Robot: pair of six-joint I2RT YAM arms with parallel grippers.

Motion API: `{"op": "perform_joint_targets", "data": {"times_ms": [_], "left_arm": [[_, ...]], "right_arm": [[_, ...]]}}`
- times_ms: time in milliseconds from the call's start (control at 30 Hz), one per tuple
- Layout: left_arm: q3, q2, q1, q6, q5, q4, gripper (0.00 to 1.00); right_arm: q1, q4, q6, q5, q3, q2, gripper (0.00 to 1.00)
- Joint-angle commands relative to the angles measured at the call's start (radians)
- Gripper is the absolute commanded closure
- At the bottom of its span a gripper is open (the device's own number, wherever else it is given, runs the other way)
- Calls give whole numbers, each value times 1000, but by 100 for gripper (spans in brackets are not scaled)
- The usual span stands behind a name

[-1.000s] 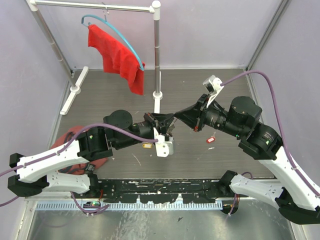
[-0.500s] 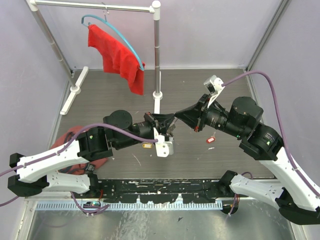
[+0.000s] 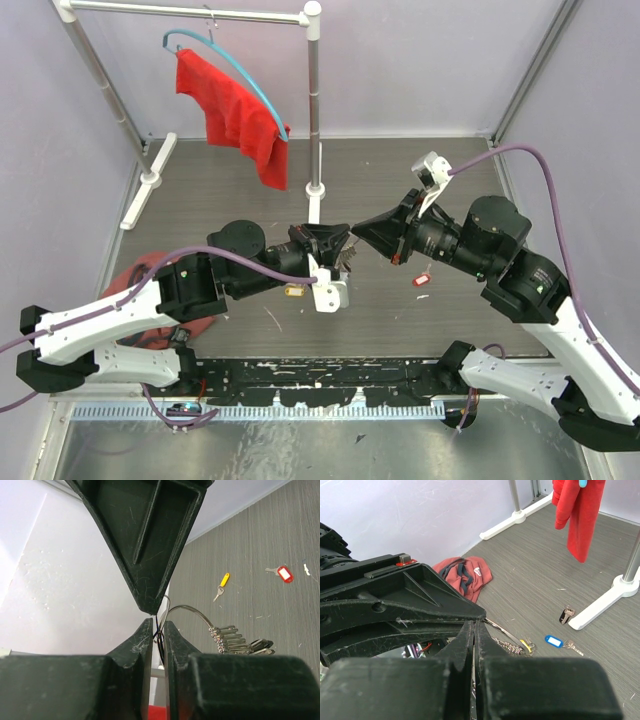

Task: Put the keys on the keyring

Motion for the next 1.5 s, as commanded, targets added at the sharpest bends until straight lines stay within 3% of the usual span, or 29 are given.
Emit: {"op": "perform_joint_targets", "data": {"times_ms": [0, 433, 833, 1133, 1467], "left_arm": [[29, 2, 4, -5, -39, 37, 79], [31, 12, 4, -19, -8, 54, 76], [27, 16, 4, -18, -25, 58, 86], [12, 2, 4, -16, -40, 80, 79], [12, 4, 4, -14, -45, 82, 82]], "right_arm": [[2, 66, -8, -13, 2, -28, 99], [2, 109, 14, -34, -17, -25, 99], [1, 119, 15, -35, -28, -31, 99], [1, 113, 12, -31, -25, -37, 99], [3, 112, 11, -32, -23, -38, 99]]}}
